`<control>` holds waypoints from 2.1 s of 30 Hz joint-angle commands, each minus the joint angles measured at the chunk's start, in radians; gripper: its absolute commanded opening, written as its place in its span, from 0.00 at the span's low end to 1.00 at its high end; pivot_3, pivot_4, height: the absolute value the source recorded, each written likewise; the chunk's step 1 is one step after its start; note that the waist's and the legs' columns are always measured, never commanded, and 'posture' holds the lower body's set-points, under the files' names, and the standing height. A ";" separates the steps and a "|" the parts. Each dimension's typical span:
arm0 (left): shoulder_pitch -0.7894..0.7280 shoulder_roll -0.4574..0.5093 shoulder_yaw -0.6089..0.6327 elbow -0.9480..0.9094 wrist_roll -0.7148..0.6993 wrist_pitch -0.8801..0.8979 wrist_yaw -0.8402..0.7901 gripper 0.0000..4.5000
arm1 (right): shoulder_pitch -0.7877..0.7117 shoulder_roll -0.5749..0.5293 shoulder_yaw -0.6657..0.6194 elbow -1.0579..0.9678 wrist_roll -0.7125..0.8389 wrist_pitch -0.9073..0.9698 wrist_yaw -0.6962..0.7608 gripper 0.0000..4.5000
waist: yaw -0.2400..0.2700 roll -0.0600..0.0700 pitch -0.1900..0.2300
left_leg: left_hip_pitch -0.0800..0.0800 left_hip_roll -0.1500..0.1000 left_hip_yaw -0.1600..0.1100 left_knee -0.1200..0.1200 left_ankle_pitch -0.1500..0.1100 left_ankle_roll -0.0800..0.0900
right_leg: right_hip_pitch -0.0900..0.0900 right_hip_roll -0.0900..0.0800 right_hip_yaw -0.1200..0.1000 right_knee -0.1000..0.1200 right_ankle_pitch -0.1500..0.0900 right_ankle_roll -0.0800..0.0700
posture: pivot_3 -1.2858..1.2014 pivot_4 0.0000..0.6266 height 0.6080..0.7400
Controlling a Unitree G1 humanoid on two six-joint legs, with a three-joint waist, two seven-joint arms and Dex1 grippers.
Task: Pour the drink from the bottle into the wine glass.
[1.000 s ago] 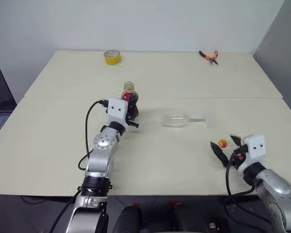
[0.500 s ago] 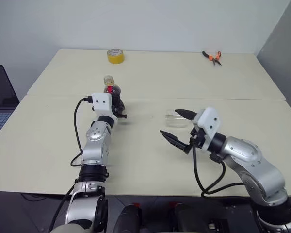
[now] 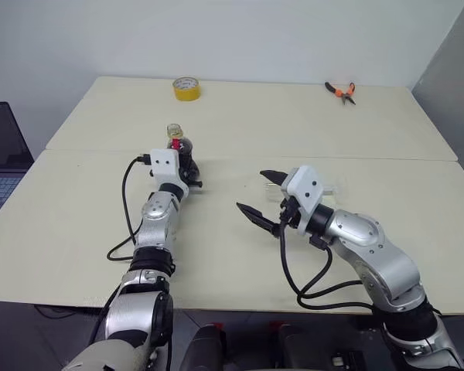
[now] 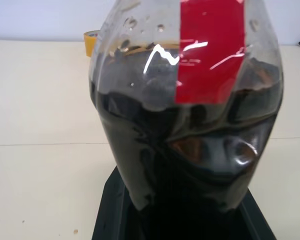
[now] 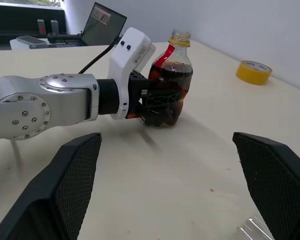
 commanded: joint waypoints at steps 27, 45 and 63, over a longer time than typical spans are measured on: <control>0.409 0.004 -0.069 -0.665 -0.010 0.205 -0.032 0.99 | 0.116 -0.122 -0.121 -0.138 -0.020 -0.010 -0.004 1.00 | 0.003 0.000 0.000 | 0.000 0.001 0.000 0.000 0.000 0.001 | 0.000 0.000 0.000 0.000 0.000 0.000 | 0.52 0.24 1.00; 0.450 0.166 -0.210 -0.968 -0.172 0.465 -0.408 0.99 | 0.061 -0.354 0.171 0.125 -0.865 -0.140 -0.156 1.00 | 0.004 0.000 0.000 | 0.002 0.001 0.002 -0.001 0.002 -0.003 | 0.000 0.001 0.002 0.000 0.000 0.000 | 0.52 0.24 1.00; 0.314 0.469 -0.225 -0.904 -0.282 0.475 -0.887 0.99 | 0.002 -0.217 0.150 0.399 -1.057 -0.208 -0.231 1.00 | -0.001 0.001 0.000 | 0.002 0.001 0.003 -0.001 0.002 -0.003 | 0.000 0.001 0.004 0.000 0.000 0.000 | 0.52 0.24 1.00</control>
